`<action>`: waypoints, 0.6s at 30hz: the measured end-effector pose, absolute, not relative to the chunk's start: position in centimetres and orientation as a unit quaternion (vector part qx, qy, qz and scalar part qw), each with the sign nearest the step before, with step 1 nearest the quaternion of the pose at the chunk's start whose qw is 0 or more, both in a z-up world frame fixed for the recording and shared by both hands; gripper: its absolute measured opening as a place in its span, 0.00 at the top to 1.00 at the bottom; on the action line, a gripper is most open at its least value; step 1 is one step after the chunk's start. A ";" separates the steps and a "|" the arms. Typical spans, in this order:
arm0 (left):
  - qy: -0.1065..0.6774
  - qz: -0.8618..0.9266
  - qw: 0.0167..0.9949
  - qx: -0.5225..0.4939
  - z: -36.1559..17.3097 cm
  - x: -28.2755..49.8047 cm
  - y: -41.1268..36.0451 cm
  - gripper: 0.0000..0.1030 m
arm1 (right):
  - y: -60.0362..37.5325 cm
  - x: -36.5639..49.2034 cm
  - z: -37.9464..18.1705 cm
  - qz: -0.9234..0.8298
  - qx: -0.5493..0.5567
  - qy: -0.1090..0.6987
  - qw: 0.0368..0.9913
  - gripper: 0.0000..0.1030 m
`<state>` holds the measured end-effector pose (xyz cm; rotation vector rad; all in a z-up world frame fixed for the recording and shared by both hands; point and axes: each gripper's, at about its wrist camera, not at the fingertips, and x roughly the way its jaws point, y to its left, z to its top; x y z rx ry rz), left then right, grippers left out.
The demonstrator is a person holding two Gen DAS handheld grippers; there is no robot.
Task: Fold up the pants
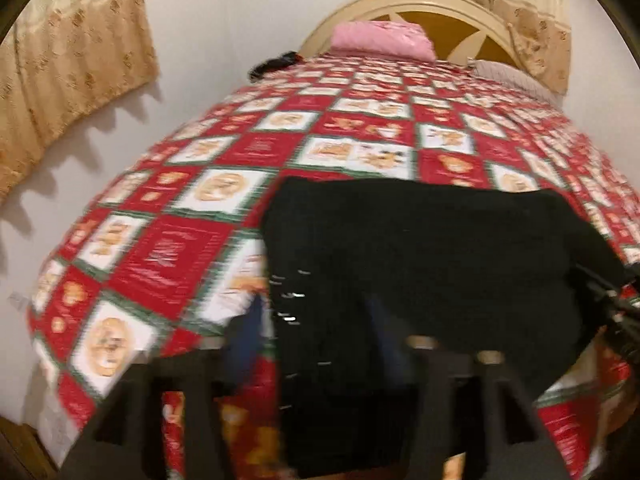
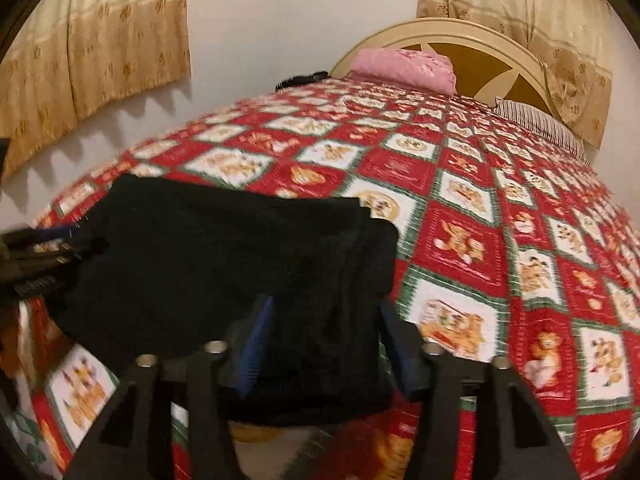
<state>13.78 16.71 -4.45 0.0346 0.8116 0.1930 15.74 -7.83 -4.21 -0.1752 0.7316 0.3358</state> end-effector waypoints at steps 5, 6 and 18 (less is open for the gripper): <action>0.386 0.150 0.909 0.054 -3.4 11.3 19.8 0.10 | -11.2 13.1 -2.4 0.157 -0.039 0.339 0.927 0.41; 0.386 0.159 0.907 0.054 -3.2 10.8 20.6 0.10 | -11.8 13.0 -1.9 0.147 -0.024 0.334 0.931 0.41; 0.351 0.108 0.930 0.006 -2.2 11.2 15.4 0.10 | -5.9 12.0 -0.8 0.179 -0.021 0.327 0.928 0.94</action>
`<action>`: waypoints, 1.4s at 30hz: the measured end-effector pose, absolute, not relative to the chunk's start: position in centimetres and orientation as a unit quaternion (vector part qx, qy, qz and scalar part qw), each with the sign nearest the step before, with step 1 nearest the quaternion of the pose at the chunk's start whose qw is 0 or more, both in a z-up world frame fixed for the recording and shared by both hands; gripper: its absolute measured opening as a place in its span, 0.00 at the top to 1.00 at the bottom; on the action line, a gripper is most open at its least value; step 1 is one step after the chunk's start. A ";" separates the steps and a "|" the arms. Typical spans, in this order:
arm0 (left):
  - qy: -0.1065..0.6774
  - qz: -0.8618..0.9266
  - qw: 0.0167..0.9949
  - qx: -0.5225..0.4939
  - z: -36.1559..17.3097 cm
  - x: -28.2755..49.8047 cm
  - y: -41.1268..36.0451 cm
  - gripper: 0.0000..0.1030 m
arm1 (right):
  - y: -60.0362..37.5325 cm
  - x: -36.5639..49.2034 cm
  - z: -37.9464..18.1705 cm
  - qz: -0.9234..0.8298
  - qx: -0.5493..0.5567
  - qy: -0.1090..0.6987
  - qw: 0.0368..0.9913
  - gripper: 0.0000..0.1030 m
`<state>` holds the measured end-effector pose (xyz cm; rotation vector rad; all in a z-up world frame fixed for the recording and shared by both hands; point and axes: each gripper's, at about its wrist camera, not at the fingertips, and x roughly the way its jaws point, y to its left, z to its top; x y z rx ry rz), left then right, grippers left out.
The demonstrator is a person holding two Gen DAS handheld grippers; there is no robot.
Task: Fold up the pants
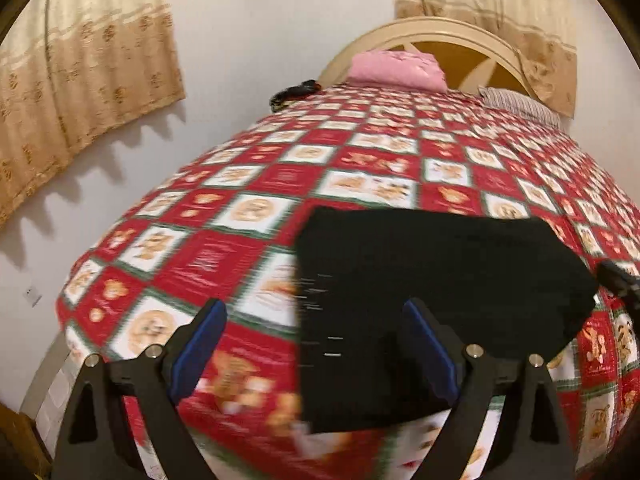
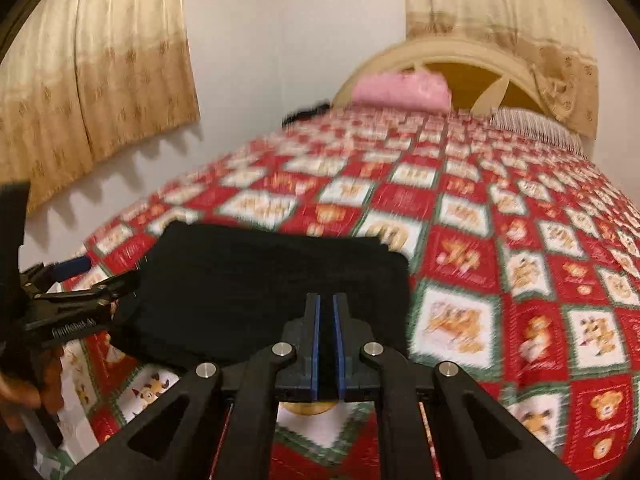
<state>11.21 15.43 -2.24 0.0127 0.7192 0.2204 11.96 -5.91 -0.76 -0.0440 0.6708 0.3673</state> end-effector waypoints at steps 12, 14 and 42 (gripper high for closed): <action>0.370 0.125 0.920 0.030 -3.8 10.7 13.7 0.12 | -7.1 11.9 -1.9 0.145 0.085 0.400 0.901 0.93; 0.366 0.119 0.923 0.025 -3.3 9.5 13.6 0.12 | -7.2 10.0 -1.3 0.131 0.096 0.387 0.908 0.91; 0.284 0.064 0.956 -0.010 1.4 -3.5 12.4 0.02 | -7.4 -6.4 4.2 0.045 0.049 0.207 0.976 0.34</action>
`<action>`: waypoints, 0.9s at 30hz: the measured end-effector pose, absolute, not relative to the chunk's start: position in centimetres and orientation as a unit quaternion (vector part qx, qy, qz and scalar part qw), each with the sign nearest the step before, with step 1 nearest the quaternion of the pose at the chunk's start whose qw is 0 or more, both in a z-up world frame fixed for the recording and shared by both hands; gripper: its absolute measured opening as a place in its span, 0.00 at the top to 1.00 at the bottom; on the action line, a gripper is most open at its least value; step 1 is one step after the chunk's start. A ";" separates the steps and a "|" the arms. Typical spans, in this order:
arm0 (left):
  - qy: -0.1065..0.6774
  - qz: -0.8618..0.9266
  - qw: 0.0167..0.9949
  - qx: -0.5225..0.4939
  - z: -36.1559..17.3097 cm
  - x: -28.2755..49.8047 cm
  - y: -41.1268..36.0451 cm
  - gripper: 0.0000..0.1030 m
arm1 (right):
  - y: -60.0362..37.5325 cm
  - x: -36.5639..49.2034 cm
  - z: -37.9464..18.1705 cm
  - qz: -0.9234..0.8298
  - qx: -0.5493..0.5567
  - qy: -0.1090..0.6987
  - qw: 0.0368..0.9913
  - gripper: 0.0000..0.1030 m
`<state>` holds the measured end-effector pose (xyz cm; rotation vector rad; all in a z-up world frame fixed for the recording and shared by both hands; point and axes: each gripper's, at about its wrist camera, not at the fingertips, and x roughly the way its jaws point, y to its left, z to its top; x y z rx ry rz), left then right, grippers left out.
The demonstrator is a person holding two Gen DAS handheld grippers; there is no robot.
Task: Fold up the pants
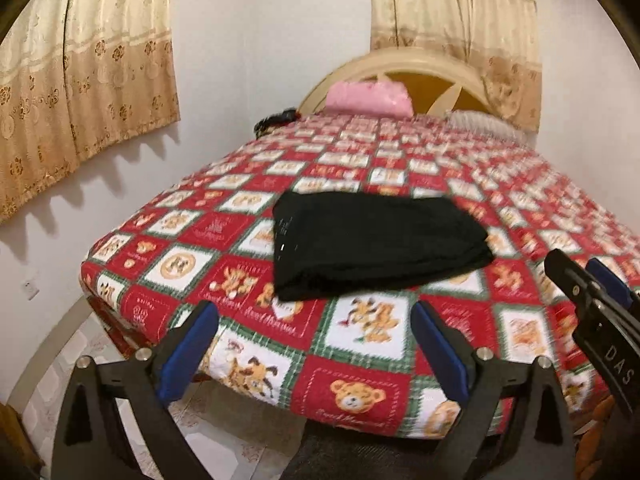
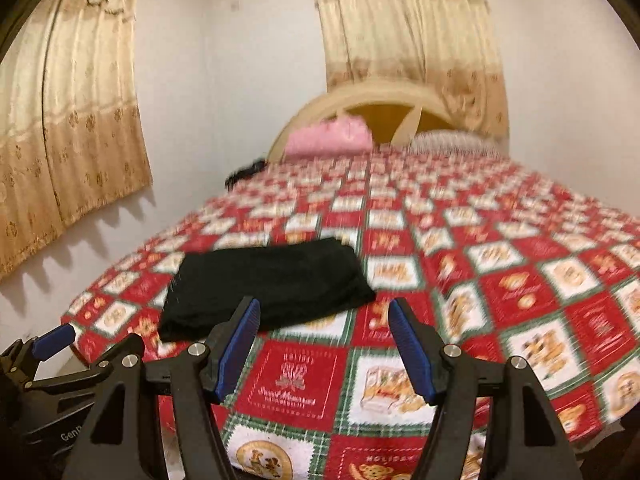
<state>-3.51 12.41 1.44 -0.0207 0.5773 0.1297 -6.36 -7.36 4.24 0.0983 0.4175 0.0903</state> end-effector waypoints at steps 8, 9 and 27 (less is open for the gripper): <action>0.238 0.077 0.968 0.020 3.3 -5.2 11.3 0.00 | -7.7 -9.2 6.6 0.042 0.053 0.154 0.986 0.33; 0.241 0.075 0.967 0.018 3.5 -5.2 11.3 0.00 | -7.8 -9.4 6.8 0.042 0.054 0.151 0.986 0.32; 0.213 0.081 0.973 0.020 5.1 -7.1 10.2 0.00 | -8.7 -11.7 8.3 0.040 0.060 0.123 0.990 0.28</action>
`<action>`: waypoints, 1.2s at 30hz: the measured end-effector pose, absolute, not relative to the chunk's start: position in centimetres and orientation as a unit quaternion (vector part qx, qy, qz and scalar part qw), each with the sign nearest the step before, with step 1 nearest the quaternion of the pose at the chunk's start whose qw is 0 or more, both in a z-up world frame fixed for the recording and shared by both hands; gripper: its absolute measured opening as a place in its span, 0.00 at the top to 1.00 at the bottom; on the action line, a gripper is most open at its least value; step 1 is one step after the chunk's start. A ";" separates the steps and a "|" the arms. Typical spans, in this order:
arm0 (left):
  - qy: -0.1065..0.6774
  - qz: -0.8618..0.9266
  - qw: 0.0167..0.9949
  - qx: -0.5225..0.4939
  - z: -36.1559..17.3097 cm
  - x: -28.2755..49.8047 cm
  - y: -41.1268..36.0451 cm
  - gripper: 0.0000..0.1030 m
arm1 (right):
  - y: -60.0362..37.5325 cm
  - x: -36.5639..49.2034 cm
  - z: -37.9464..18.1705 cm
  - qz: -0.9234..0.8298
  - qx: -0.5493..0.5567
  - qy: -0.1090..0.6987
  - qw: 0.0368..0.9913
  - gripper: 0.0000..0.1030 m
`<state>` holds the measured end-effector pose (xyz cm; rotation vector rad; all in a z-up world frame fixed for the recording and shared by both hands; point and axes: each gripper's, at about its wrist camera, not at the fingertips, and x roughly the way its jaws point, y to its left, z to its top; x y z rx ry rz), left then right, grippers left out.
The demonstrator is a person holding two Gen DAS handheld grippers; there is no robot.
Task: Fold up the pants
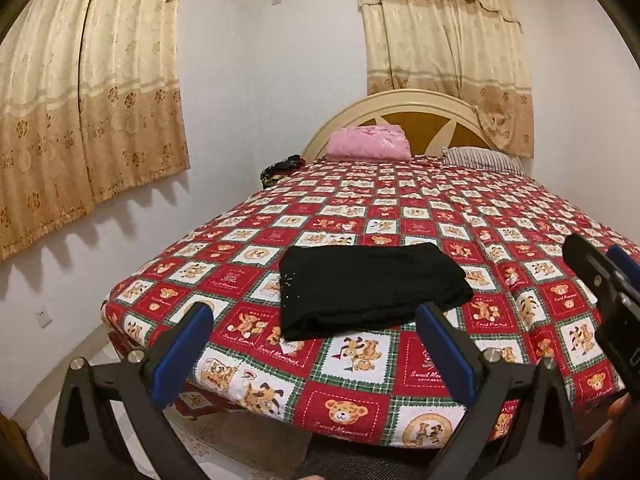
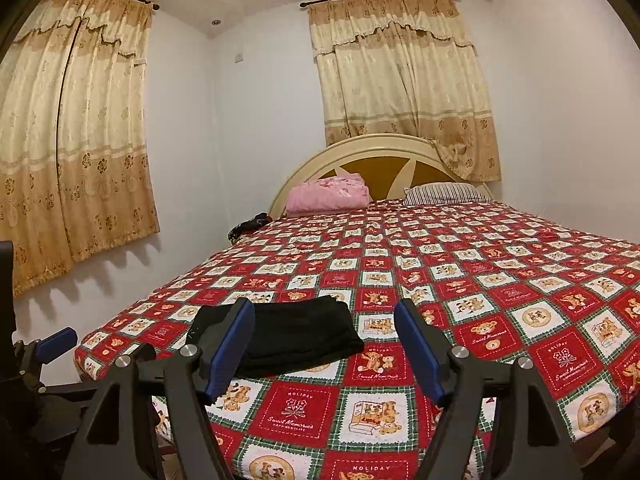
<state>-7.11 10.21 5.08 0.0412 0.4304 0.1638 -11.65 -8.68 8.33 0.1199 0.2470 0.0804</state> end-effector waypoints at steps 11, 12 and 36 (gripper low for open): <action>0.217 0.084 0.973 0.011 5.1 -7.1 10.4 0.00 | -8.5 -11.7 8.5 0.039 0.061 0.128 0.989 0.28; 0.217 0.084 0.973 0.012 5.1 -7.1 10.4 0.00 | -8.5 -11.6 8.5 0.040 0.061 0.129 0.989 0.28; 0.224 0.081 0.971 0.013 4.8 -6.9 10.2 0.00 | -8.8 -11.4 7.9 0.045 0.061 0.138 0.988 0.28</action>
